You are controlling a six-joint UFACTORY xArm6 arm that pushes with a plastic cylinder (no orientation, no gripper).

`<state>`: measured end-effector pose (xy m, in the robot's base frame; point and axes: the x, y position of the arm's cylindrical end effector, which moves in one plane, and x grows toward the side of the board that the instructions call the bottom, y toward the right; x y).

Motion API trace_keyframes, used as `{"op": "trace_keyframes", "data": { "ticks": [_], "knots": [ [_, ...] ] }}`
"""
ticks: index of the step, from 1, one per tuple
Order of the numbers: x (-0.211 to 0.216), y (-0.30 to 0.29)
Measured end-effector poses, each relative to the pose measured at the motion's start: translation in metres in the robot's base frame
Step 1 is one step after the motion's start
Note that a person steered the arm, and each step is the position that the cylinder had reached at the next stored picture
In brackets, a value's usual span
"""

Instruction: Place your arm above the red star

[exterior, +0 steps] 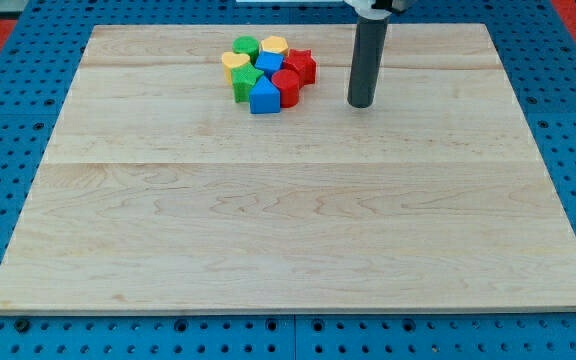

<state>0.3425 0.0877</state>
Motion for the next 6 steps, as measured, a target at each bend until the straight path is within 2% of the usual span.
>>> {"op": "trace_keyframes", "data": {
  "ticks": [2, 3, 4, 6],
  "knots": [
    [-0.079, 0.039],
    [-0.125, -0.001],
    [-0.150, -0.050],
    [-0.140, -0.133]
  ]
}}
